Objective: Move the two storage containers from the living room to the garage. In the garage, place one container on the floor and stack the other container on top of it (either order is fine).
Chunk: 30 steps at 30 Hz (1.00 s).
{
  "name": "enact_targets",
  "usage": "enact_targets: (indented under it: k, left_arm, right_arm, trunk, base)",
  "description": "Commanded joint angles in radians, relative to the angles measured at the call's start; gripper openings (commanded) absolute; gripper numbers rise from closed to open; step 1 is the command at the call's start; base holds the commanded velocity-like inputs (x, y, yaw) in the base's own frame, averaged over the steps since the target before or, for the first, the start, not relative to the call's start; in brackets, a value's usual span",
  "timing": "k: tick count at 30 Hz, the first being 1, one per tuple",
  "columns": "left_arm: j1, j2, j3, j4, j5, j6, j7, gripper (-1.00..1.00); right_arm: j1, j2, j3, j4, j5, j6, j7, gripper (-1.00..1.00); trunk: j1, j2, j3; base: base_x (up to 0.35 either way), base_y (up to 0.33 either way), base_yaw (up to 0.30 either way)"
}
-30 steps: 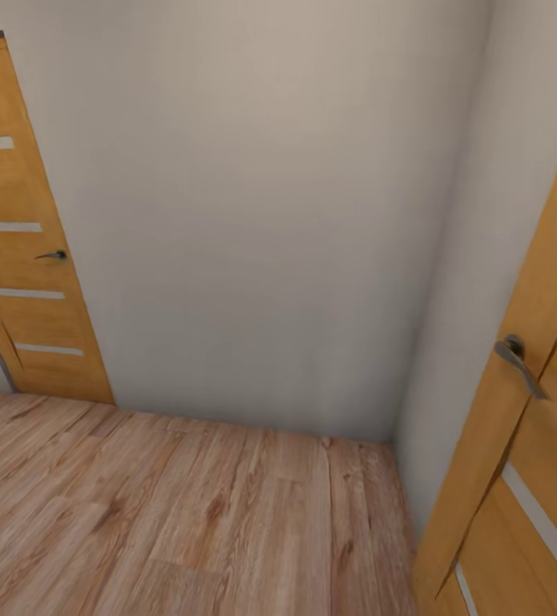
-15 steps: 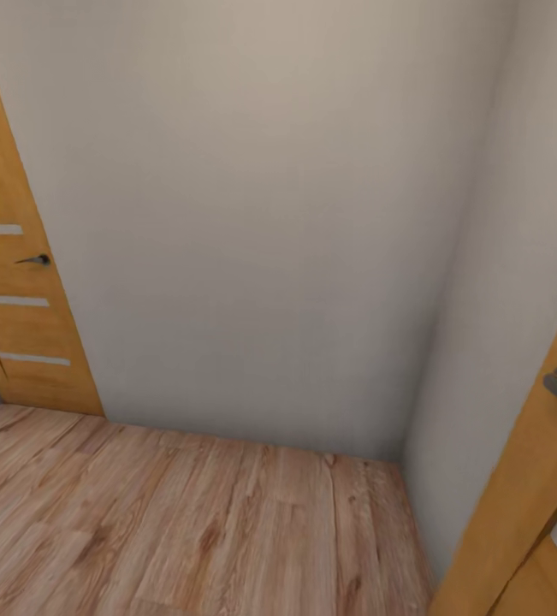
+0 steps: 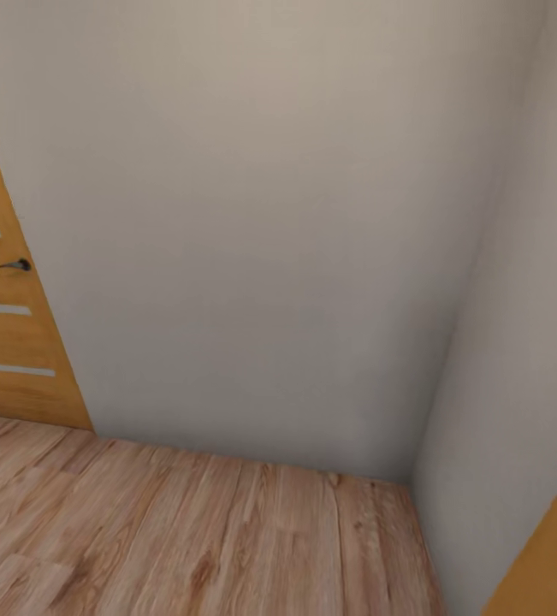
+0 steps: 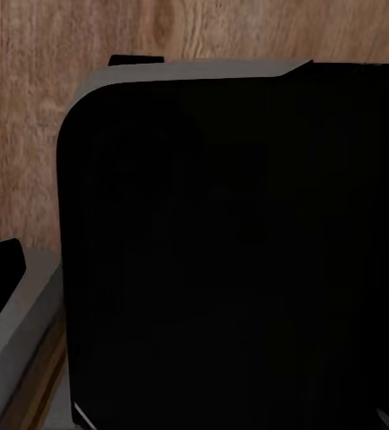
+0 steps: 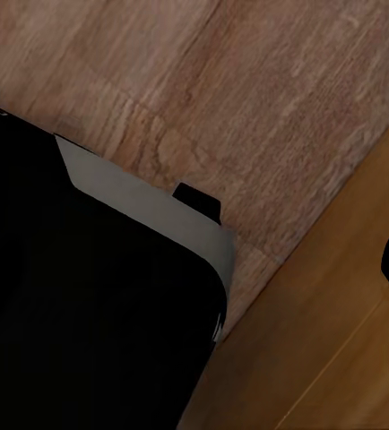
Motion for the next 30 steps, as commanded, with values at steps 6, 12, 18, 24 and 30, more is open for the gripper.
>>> enact_targets:
  k: [6,12,18,24,30]
  left_arm:
    - [0.0,0.0,0.001,0.0,0.002,-0.002,-0.001,1.0]
    - [0.0,0.001,0.001,0.0,0.002,-0.002,-0.001,1.0]
    - [0.0,0.001,0.001,0.0,0.002,-0.002,-0.001,1.0]
    - [0.0,0.001,0.001,-0.001,0.002,-0.002,-0.001,1.0]
    - [0.0,0.001,0.001,-0.002,0.003,-0.002,0.002,1.0]
  right_arm:
    - [-0.001,0.0,0.0,0.003,0.01,-0.005,-0.006,1.0]
    - [-0.001,0.0,0.0,0.003,0.01,-0.006,-0.006,1.0]
    - [-0.001,0.0,0.0,0.003,0.01,-0.006,-0.006,1.0]
    - [-0.001,0.0,-0.001,0.003,0.009,-0.006,-0.006,1.0]
    - [-0.001,0.0,-0.004,0.003,-0.007,-0.007,-0.008,1.0]
  trunk:
    - [0.001,0.0,-0.001]
    - [0.001,0.0,-0.001]
    - [0.001,0.0,-0.001]
    - [0.001,0.0,-0.001]
    - [0.001,0.0,-0.001]
  base:
    - [0.321,0.0,0.099]
    - [0.322,0.0,0.257]
    - [0.298,0.0,0.271]
    - [0.091,0.0,0.274]
    - [0.005,0.0,0.277]
